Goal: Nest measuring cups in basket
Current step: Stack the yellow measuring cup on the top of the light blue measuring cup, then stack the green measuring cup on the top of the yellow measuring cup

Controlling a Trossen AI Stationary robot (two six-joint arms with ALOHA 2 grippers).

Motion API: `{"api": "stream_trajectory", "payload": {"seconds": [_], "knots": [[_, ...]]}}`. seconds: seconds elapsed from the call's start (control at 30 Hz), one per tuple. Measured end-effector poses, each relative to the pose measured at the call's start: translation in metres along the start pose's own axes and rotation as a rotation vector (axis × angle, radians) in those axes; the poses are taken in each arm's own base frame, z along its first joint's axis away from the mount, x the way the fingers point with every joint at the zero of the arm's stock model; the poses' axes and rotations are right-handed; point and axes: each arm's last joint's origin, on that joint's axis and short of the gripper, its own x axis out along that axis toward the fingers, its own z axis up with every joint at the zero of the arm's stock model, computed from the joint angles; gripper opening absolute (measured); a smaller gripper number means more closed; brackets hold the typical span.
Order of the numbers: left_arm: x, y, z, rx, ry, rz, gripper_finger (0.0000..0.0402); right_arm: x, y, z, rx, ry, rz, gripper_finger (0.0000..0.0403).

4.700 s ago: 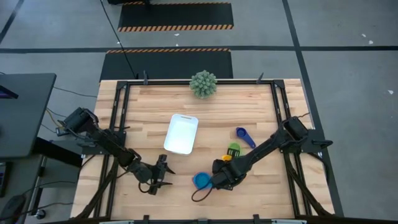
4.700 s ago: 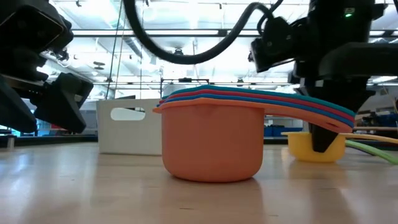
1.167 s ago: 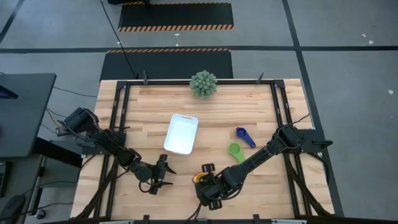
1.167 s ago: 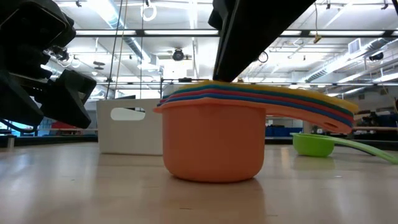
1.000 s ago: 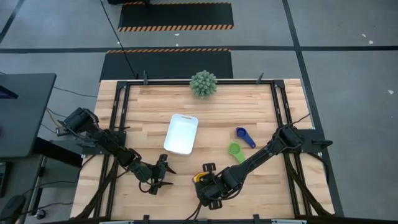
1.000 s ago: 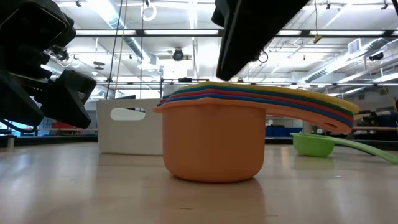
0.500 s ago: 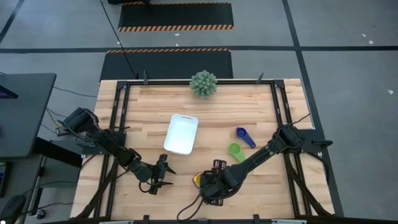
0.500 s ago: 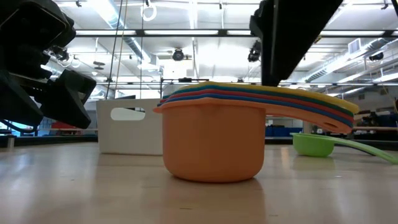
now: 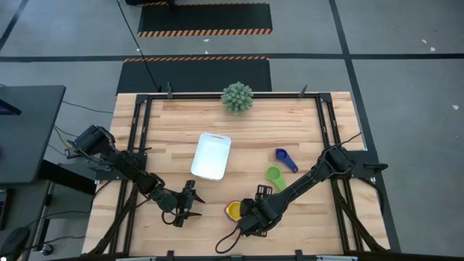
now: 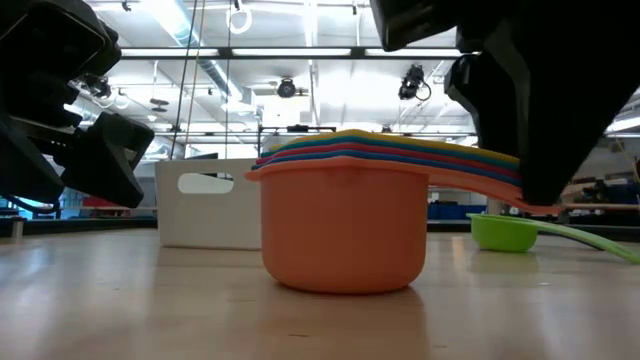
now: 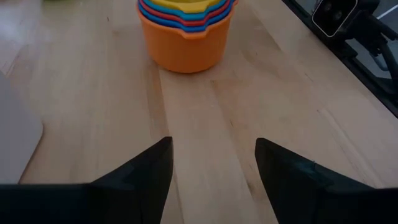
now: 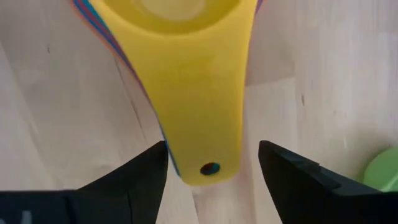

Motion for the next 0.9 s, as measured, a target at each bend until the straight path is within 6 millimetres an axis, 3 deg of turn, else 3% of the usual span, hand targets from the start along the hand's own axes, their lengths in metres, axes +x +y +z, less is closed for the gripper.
{"api": "stream_trajectory", "payload": {"seconds": [0.27, 0.5, 0.63, 0.9], "knots": [[0.000, 0.000, 0.000, 0.000, 0.000, 0.000, 0.0233, -0.001, 0.001, -0.008, 0.017, 0.083, 0.014, 0.0254], [0.000, 0.000, 0.000, 0.000, 0.000, 0.000, 0.0233, -0.005, -0.006, -0.029, 0.032, 0.180, -0.176, 0.0243], [0.000, 0.000, 0.000, 0.000, 0.000, 0.000, 0.0233, -0.008, -0.011, -0.036, 0.028, 0.166, -0.282, 0.0229], [0.000, 0.000, 0.000, 0.000, 0.000, 0.000, 0.0233, -0.026, -0.035, -0.049, 0.105, 0.028, -0.203, 0.0193]]}}
